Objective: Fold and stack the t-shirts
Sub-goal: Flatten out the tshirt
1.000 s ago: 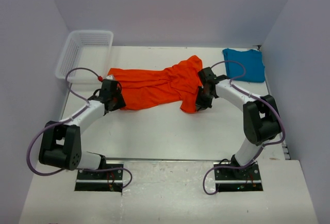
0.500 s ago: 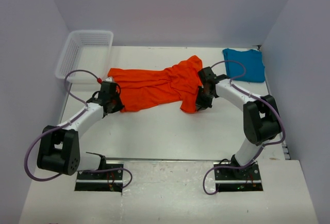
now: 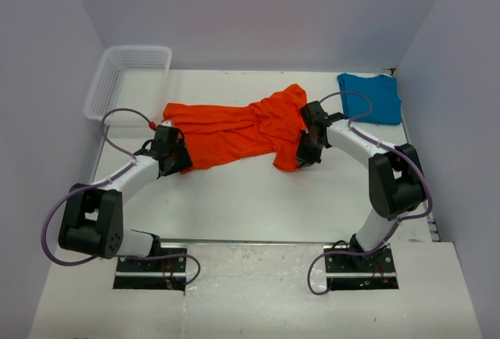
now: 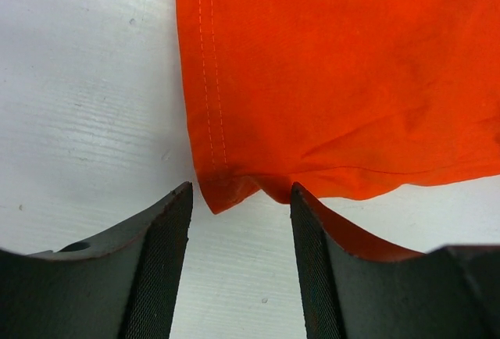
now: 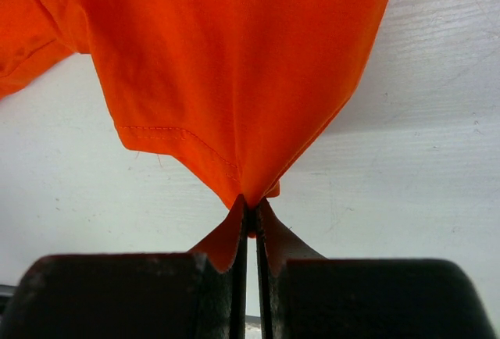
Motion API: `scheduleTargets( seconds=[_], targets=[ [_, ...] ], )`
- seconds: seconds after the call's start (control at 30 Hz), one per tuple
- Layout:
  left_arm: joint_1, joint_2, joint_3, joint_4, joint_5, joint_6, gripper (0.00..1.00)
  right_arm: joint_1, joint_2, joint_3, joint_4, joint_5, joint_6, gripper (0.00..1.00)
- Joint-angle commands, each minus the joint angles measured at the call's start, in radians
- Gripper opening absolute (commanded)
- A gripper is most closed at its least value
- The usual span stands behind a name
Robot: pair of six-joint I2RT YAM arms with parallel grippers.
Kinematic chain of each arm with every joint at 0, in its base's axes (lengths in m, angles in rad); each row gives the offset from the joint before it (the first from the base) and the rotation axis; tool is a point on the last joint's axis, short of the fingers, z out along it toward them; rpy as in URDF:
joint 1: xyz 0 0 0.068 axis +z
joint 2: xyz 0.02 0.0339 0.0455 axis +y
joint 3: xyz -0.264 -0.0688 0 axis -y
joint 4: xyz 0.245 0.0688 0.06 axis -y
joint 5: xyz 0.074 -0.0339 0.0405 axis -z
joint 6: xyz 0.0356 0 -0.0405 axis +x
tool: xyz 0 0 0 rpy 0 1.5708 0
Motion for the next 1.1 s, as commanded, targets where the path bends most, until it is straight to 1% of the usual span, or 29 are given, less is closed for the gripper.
scheduleTargets(
  seconds=[0.0,0.23,0.37,0.4,0.47,0.53,0.57,0.7,0.77,0.83,0.97,1.0,1.07],
  targets=[
    [0.007,0.025,-0.009,0.056,-0.013,0.009,0.54,0.006,-0.027,0.016,0.0,-0.013,0.002,0.0],
    [0.007,0.061,0.01,0.07,-0.015,0.009,0.53,0.001,-0.029,0.014,0.0,-0.012,-0.001,0.0],
    [0.012,0.064,0.019,0.073,-0.026,0.011,0.43,0.0,-0.021,0.01,0.007,-0.024,-0.003,0.0],
    [0.012,0.062,0.02,0.073,-0.024,0.011,0.39,0.0,-0.019,0.008,0.007,-0.025,-0.001,0.0],
    [0.013,0.058,0.023,0.071,-0.024,0.009,0.35,0.0,-0.019,0.003,0.01,-0.026,-0.003,0.0],
    [0.013,0.05,0.025,0.068,-0.023,0.009,0.28,0.0,-0.018,0.003,0.01,-0.024,-0.003,0.0],
    [0.013,0.047,0.027,0.064,-0.023,0.009,0.23,0.001,-0.018,0.005,0.01,-0.024,-0.003,0.0],
    [0.013,0.027,0.027,0.05,-0.024,0.008,0.11,0.0,-0.018,0.005,0.011,-0.015,0.0,0.0],
    [0.013,0.006,0.028,0.029,-0.026,0.008,0.0,0.001,-0.022,0.005,0.008,-0.003,0.008,0.0],
    [0.013,-0.017,0.027,0.015,-0.027,0.008,0.0,0.0,-0.032,0.006,0.005,0.019,0.009,0.0],
    [0.013,-0.106,0.028,-0.046,-0.044,0.02,0.0,-0.011,-0.068,0.049,-0.044,0.155,-0.012,0.0],
    [0.013,-0.123,0.034,-0.059,-0.05,0.026,0.0,-0.031,-0.076,0.062,-0.071,0.218,-0.017,0.0],
    [0.013,-0.172,0.046,-0.095,-0.055,0.032,0.0,-0.065,-0.098,0.095,-0.09,0.249,-0.027,0.0]
  ],
)
